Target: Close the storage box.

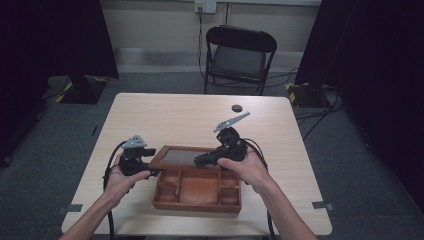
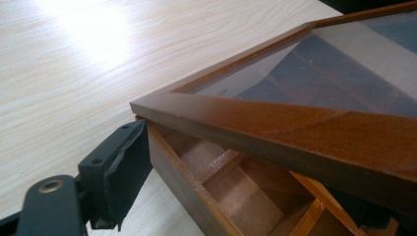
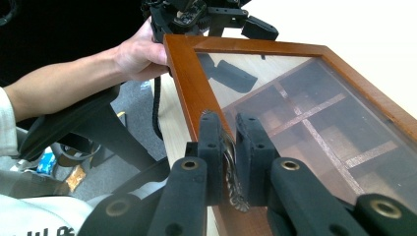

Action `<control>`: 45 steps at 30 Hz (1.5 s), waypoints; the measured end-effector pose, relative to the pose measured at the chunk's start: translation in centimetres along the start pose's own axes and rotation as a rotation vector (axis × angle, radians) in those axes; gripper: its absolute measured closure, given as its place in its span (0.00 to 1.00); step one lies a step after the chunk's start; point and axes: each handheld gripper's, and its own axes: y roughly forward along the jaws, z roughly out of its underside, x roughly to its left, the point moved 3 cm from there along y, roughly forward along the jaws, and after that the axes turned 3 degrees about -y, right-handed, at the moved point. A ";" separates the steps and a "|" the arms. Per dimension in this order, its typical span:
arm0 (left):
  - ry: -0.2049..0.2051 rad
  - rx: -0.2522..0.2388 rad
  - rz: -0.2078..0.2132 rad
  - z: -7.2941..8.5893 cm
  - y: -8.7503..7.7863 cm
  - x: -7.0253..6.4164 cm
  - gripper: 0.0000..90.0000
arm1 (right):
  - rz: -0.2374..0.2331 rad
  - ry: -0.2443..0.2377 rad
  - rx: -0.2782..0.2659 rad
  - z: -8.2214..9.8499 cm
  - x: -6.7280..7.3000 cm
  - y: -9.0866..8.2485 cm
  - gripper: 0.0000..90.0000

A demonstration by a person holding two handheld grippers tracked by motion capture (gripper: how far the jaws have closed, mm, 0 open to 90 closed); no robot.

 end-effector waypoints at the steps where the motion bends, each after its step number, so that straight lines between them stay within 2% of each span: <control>1: 0.002 0.006 0.002 0.0 0.0 0.1 0.18 | 0.002 -0.007 0.006 0.0 0.0 0.0 0.91; 2: -0.001 0.008 0.002 0.1 0.1 0.2 0.18 | 0.002 -0.011 0.009 0.0 0.0 0.1 0.91; 4: -0.005 0.008 -0.026 0.2 0.1 0.5 0.19 | 0.003 -0.019 0.017 0.1 0.1 0.1 0.92; 5: -0.019 0.002 -0.030 0.3 0.1 0.8 0.19 | 0.002 -0.019 0.016 0.1 0.1 0.2 0.92; 13: -0.050 0.018 -0.082 0.8 -0.5 3.2 0.21 | 0.004 -0.037 0.017 0.4 0.1 0.2 0.92; 20: -0.093 0.012 -0.124 1.1 -0.8 5.0 0.22 | 0.010 -0.049 0.026 1.0 0.2 0.1 0.91; 25: -0.103 0.011 -0.132 1.1 -0.8 5.4 0.22 | 0.042 -0.100 0.023 1.4 0.7 0.1 0.91; 30: -0.121 0.021 -0.144 1.1 -0.9 5.8 0.22 | 0.015 -0.099 0.053 2.1 0.7 0.7 0.91; 32: -0.139 0.025 -0.151 1.3 -0.9 6.1 0.22 | 0.015 -0.102 0.072 2.5 0.8 1.1 0.91; 36: -0.147 0.025 -0.155 1.3 -1.0 6.3 0.22 | 0.012 -0.102 0.097 3.2 0.9 1.6 0.91; 41: -0.146 0.025 -0.149 1.3 -1.0 6.2 0.22 | 0.020 -0.108 0.102 3.4 1.1 1.8 0.91; 45: -0.175 0.013 -0.145 1.2 -0.9 6.4 0.22 | 0.031 -0.121 0.097 3.3 1.2 1.7 0.91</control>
